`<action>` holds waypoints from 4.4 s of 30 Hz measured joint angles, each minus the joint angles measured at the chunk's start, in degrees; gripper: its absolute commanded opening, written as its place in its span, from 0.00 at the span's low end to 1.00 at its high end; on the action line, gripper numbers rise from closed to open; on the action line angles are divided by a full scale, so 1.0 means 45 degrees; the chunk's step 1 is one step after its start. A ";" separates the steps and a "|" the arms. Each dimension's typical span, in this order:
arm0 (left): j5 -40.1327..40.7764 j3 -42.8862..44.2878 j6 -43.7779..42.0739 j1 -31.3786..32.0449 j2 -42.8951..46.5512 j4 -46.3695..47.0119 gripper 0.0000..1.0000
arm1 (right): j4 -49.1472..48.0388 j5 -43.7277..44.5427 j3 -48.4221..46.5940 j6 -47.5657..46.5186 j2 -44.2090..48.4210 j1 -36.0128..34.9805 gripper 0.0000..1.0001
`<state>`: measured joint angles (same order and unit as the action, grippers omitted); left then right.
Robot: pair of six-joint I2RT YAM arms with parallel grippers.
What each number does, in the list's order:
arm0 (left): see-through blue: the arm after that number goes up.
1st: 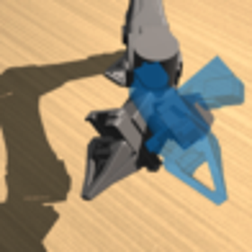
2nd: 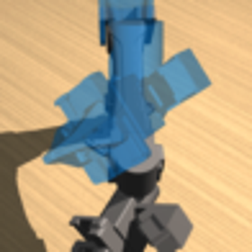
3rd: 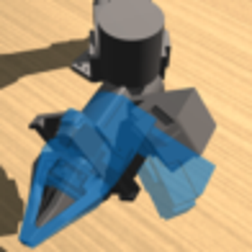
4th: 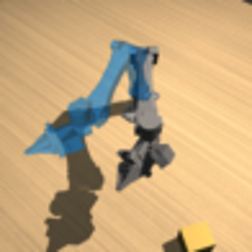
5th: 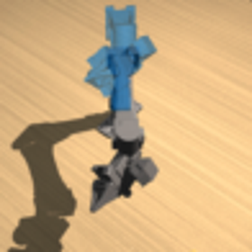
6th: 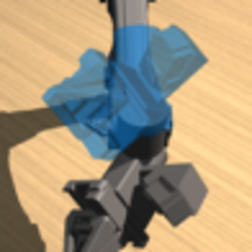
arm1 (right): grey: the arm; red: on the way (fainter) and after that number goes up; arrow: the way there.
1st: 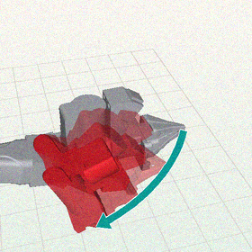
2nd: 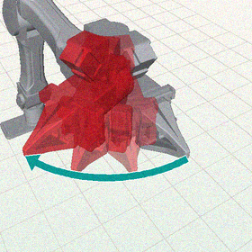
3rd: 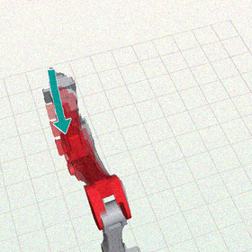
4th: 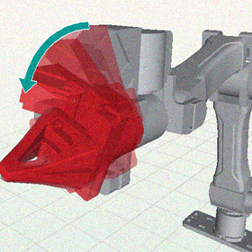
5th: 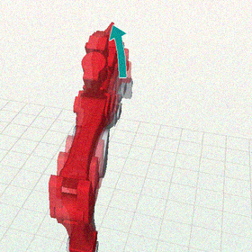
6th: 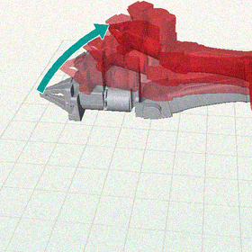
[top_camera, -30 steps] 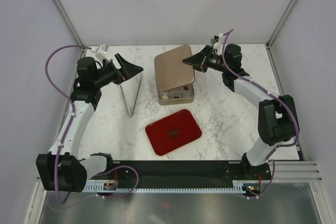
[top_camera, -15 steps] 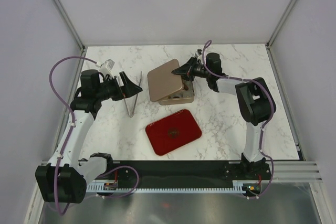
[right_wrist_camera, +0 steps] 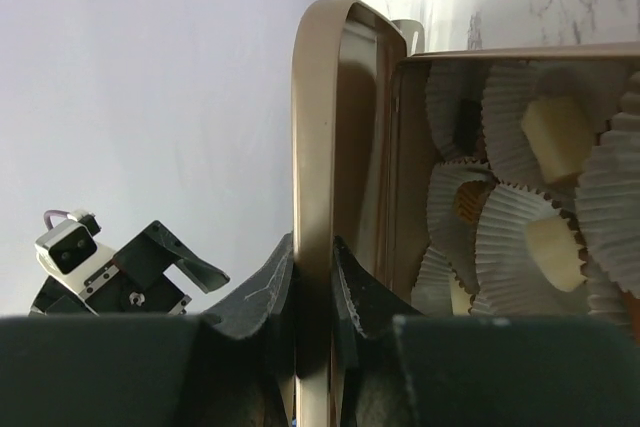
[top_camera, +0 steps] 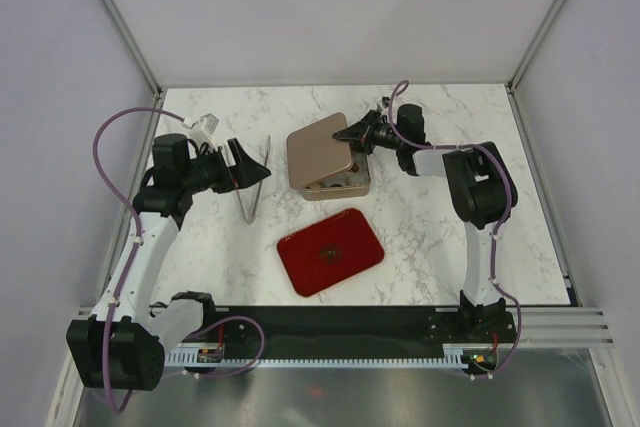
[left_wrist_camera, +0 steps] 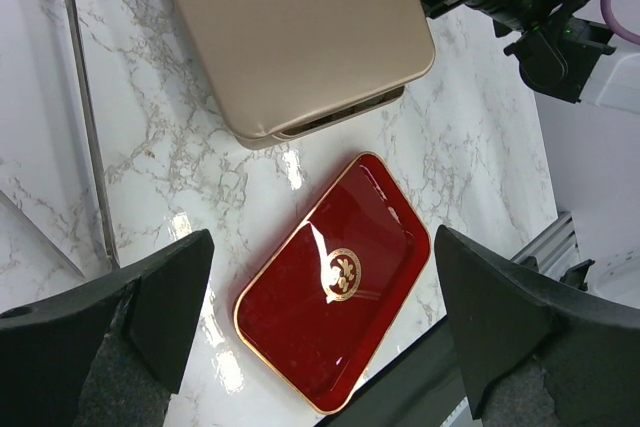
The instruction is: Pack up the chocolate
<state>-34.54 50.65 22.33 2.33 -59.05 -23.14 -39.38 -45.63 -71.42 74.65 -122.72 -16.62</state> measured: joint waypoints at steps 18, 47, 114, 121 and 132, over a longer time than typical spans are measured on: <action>0.0010 0.0000 -0.0180 0.0000 0.0000 -0.0185 1.00 | -0.0787 -0.0772 0.0155 0.0461 -0.0646 0.0651 0.00; 0.0049 0.0000 -0.0209 0.0000 -0.0024 -0.0209 1.00 | 0.0204 -0.1156 0.0359 -0.1073 -0.0651 0.1253 0.16; 0.0219 0.1010 -0.0340 0.0073 -0.1836 -0.0306 0.85 | 1.1715 0.5659 -0.1511 -0.9272 0.3361 0.1331 0.83; 0.0748 0.2953 0.0160 0.1360 -0.3910 -0.0393 0.42 | 1.2303 0.6125 -0.1574 -0.9709 0.3813 0.1360 0.83; 0.1967 0.5095 0.0418 0.1894 -0.7252 -0.0219 0.02 | 1.2439 0.6538 -0.1608 -1.0108 0.3852 0.0797 0.83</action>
<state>-25.69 73.58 24.21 10.85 -91.68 -24.12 16.60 -16.21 -78.65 29.17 -105.38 -13.04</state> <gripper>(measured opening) 0.033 0.829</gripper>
